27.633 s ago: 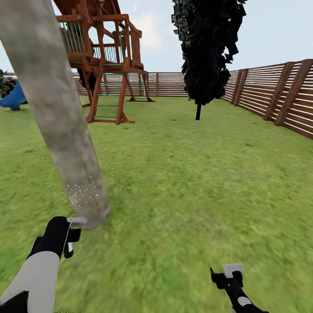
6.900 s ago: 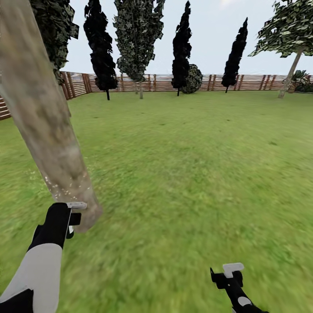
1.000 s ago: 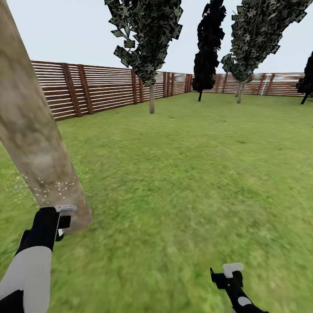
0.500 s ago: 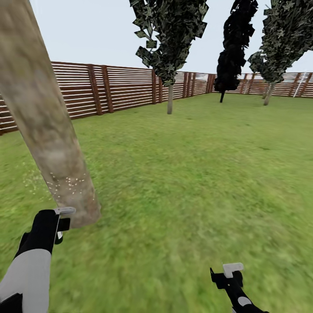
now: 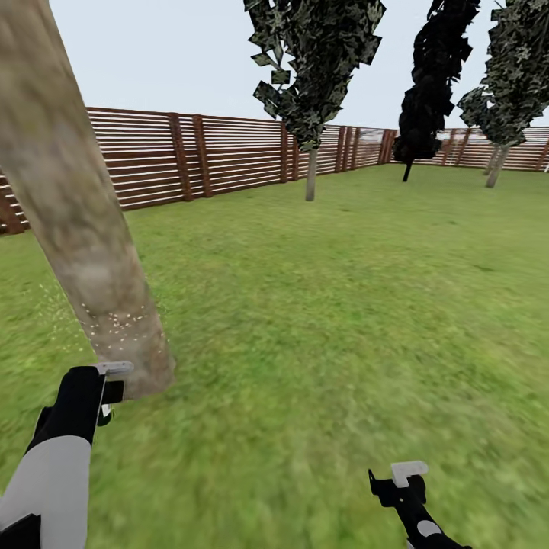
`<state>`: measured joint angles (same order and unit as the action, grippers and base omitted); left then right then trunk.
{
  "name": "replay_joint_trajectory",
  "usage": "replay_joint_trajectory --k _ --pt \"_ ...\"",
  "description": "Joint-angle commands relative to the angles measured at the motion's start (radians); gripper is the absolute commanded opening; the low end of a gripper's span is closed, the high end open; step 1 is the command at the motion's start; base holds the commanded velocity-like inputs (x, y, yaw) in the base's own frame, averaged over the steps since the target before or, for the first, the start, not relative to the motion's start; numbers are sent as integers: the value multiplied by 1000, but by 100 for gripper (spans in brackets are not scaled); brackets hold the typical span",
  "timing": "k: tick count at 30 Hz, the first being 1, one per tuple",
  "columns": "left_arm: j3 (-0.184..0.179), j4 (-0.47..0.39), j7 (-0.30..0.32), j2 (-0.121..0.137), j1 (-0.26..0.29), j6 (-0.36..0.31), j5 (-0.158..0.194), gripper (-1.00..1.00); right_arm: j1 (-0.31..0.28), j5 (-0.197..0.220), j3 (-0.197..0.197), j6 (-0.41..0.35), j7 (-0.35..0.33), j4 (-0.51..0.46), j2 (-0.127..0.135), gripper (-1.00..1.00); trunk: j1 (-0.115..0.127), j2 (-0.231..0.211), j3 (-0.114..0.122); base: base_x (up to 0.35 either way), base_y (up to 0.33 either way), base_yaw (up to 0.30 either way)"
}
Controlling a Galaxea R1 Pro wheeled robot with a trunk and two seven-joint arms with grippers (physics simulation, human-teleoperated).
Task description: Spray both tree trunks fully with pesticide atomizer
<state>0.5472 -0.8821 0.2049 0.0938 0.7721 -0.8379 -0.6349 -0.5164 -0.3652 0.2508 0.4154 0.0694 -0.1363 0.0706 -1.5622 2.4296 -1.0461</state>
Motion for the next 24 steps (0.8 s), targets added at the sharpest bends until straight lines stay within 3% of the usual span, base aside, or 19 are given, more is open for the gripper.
replay_joint_trajectory --k 1,5,10,14,18,24 --pt "1 -3 10 0 3 -2 -11 -100 -1 -11 5 3 4 1 0 100 1 0 -1 -100 -81 273" --pt "-3 -8 11 -13 27 -11 -11 -100 -1 -11 5 3 4 1 0 100 1 0 -1 -22 -18 276" --pt "-9 -8 13 -12 162 -68 -18 -100 -1 -10 5 3 4 1 0 100 1 0 -1 -1 -1 237" --pt "-9 -9 12 -8 217 -81 -21 -100 -1 -9 6 3 6 1 1 100 1 0 -1 0 0 25" --pt "-10 -11 13 -11 218 -82 -20 -100 -1 -9 6 3 6 1 1 100 1 0 -1 0 -42 1" --pt "-10 -11 13 -18 211 -82 -19 -100 -1 -9 6 3 6 1 4 100 1 0 -1 8 -259 0"
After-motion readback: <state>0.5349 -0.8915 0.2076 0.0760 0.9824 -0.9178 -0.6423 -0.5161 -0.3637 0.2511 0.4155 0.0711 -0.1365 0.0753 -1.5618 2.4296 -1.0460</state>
